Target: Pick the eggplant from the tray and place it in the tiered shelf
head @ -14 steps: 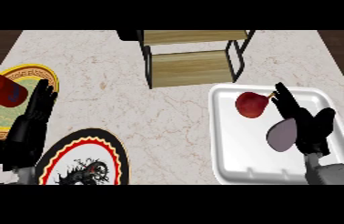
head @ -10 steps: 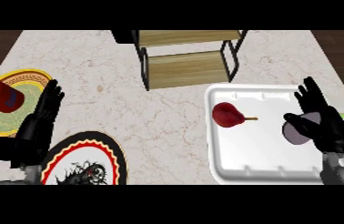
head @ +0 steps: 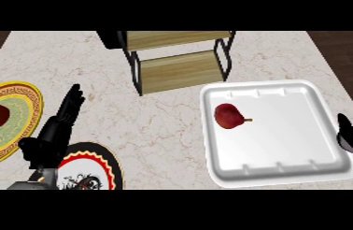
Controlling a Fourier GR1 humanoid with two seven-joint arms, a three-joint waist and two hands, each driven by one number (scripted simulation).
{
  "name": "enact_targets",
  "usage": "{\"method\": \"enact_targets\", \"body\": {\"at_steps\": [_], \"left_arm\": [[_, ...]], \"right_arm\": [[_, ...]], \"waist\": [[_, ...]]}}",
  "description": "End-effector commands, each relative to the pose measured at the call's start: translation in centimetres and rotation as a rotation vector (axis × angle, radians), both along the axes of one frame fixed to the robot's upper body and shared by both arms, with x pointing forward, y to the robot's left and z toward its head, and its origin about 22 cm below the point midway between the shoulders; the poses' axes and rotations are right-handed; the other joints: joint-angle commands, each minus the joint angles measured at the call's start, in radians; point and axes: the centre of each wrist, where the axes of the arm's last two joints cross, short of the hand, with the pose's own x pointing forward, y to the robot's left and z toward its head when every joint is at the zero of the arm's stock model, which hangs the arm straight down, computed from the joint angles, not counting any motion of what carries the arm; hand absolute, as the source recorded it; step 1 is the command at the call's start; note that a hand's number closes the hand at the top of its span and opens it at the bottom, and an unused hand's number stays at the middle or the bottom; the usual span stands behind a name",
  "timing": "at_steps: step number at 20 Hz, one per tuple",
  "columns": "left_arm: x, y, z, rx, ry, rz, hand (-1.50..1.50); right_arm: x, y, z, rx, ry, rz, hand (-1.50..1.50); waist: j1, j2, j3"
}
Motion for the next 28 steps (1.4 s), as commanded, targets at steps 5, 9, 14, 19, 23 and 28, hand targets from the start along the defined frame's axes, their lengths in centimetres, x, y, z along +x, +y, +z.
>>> {"method": "enact_targets", "body": {"at_steps": [5, 9, 14, 19, 23, 28], "left_arm": [[2.3, -2.8, 0.3, 0.018, 0.017, -0.071, 0.0], [3.4, -5.0, -0.1, 0.0, 0.027, -0.102, 0.0], [3.6, -5.3, -1.6, 0.005, 0.021, -0.119, 0.0], [3.8, -4.4, 1.5, 0.004, 0.007, -0.132, 0.0], [3.9, -4.7, -0.6, 0.004, 0.02, -0.121, 0.0], [5.0, -3.8, 1.1, 0.0, -0.002, -0.131, 0.0]], "right_arm": [[-6.0, 3.2, -1.1, -0.036, -0.287, -0.343, -1.5], [-8.9, 3.7, 0.1, -0.026, -0.226, -0.069, -1.5], [-9.8, 2.8, 3.1, -0.132, -0.03, 0.054, -1.5], [-9.2, 3.1, 9.1, -0.13, 0.097, 0.115, -1.5], [-9.7, 3.8, 11.9, -0.187, 0.302, 0.276, -1.5], [-9.6, 5.3, 15.8, -0.241, 0.535, 0.356, -1.5]], "waist": [[0.053, -0.007, 0.001], [0.071, -0.004, -0.001], [0.085, 0.001, -0.002], [0.104, 0.0, -0.003], [0.104, 0.006, -0.006], [0.103, 0.004, -0.006]]}}
